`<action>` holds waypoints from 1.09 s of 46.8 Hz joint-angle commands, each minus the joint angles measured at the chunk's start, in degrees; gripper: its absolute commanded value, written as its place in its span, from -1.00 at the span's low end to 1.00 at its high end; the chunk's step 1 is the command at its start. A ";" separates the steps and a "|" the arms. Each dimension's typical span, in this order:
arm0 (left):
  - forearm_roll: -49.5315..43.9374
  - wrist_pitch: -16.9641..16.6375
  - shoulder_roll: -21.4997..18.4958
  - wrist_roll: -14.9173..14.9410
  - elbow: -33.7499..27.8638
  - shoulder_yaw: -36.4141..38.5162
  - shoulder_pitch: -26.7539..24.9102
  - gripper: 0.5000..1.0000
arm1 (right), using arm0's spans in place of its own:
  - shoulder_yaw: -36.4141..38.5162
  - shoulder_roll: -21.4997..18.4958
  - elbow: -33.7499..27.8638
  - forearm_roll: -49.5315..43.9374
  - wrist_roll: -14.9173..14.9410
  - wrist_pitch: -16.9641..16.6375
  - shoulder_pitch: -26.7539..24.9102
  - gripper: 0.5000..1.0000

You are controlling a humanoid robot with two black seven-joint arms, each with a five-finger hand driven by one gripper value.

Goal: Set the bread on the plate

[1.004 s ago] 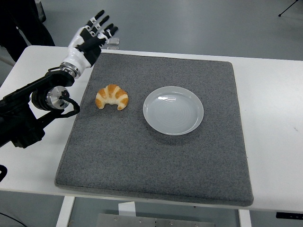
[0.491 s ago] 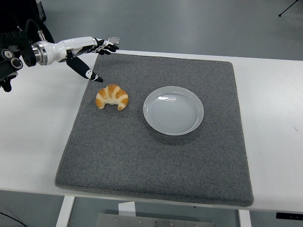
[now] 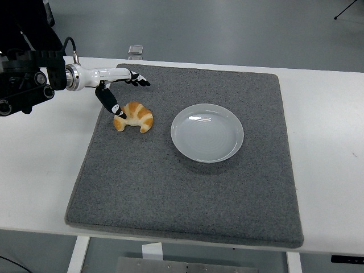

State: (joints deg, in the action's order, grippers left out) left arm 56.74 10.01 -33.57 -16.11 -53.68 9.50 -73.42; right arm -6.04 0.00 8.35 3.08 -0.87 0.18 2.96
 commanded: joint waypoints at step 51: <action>15.42 -0.26 2.72 1.08 -1.61 0.08 3.82 -1.00 | -0.03 0.00 0.00 0.00 -0.01 0.00 -0.06 0.81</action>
State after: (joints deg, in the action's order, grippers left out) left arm 71.11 9.63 -30.98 -15.04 -55.35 9.51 -69.88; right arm -6.04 0.00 8.35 3.08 -0.88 0.17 2.96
